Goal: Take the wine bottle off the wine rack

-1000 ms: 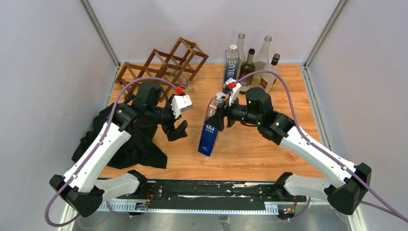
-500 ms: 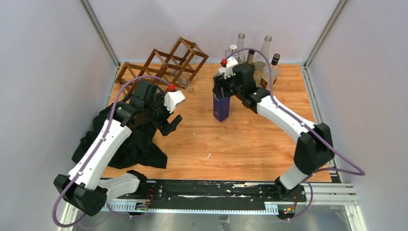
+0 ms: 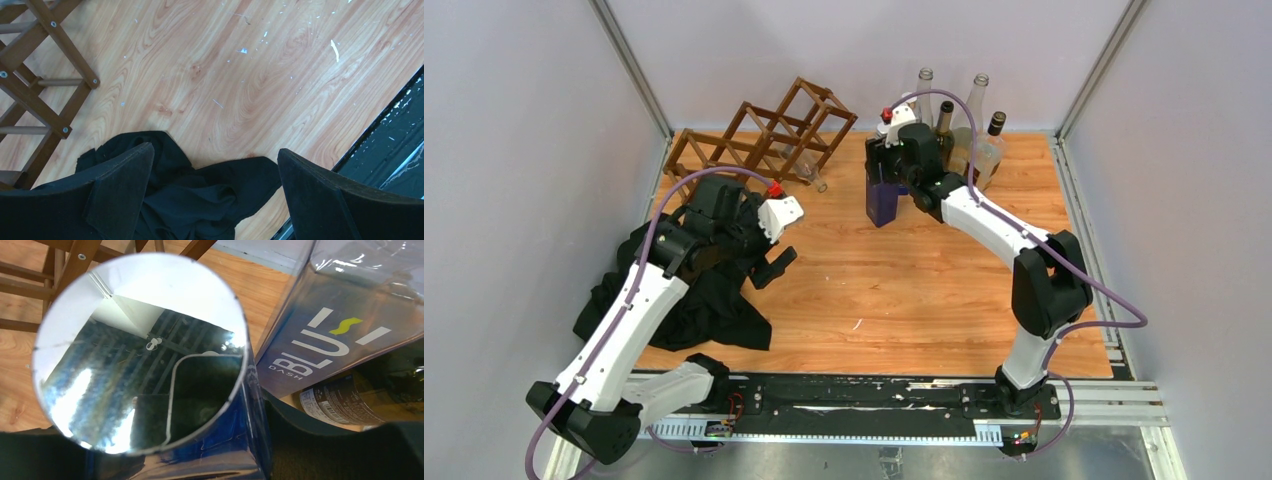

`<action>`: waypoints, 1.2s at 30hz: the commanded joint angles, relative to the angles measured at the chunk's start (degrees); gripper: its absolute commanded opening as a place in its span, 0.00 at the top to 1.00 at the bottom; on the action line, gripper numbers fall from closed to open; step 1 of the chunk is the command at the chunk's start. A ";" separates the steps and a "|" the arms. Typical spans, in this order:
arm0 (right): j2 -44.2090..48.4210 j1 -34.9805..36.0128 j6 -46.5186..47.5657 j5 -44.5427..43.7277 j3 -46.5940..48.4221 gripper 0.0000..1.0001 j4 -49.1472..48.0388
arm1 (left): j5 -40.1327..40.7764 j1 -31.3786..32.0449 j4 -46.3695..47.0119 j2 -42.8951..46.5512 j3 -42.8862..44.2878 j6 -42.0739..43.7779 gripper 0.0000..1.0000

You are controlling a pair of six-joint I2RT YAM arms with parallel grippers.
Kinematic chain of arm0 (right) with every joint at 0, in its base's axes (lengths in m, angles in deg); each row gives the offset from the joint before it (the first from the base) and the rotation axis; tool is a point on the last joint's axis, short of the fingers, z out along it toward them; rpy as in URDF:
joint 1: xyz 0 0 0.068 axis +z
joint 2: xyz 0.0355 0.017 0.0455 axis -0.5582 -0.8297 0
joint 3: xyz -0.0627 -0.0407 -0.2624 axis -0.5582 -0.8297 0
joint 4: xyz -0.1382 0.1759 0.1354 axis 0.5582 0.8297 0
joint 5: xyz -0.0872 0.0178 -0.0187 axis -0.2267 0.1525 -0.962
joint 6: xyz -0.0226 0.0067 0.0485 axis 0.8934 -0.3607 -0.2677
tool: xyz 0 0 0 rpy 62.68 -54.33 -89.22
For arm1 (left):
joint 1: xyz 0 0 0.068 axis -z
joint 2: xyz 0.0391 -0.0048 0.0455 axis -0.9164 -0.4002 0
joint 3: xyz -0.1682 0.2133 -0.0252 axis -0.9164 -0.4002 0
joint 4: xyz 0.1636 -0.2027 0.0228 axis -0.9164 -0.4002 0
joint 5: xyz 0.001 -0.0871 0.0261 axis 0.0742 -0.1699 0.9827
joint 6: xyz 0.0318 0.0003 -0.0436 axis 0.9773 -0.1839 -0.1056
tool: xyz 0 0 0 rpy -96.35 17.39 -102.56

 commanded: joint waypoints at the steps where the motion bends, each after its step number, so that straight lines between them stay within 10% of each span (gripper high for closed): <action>1: 0.75 -0.80 -1.41 -2.80 1.41 0.78 -6.89 | 0.29 -0.29 0.06 0.28 -0.11 1.04 0.00; 5: 2.53 -0.91 -2.25 -3.25 -0.16 0.34 -6.78 | 0.71 -0.25 0.21 -0.64 0.95 0.64 0.00; 11: 7.81 -0.93 -4.81 -2.90 -1.88 0.12 -5.02 | 1.32 -0.23 1.29 -2.38 2.00 0.71 0.00; 26: 23.16 2.93 -9.10 -2.35 -5.45 0.06 2.07 | -0.51 -9.07 2.04 -7.96 7.74 0.71 0.00; 36: 5.39 16.25 -6.97 -0.35 7.49 0.26 9.87 | -5.58 -20.93 3.32 -8.60 7.38 0.78 0.00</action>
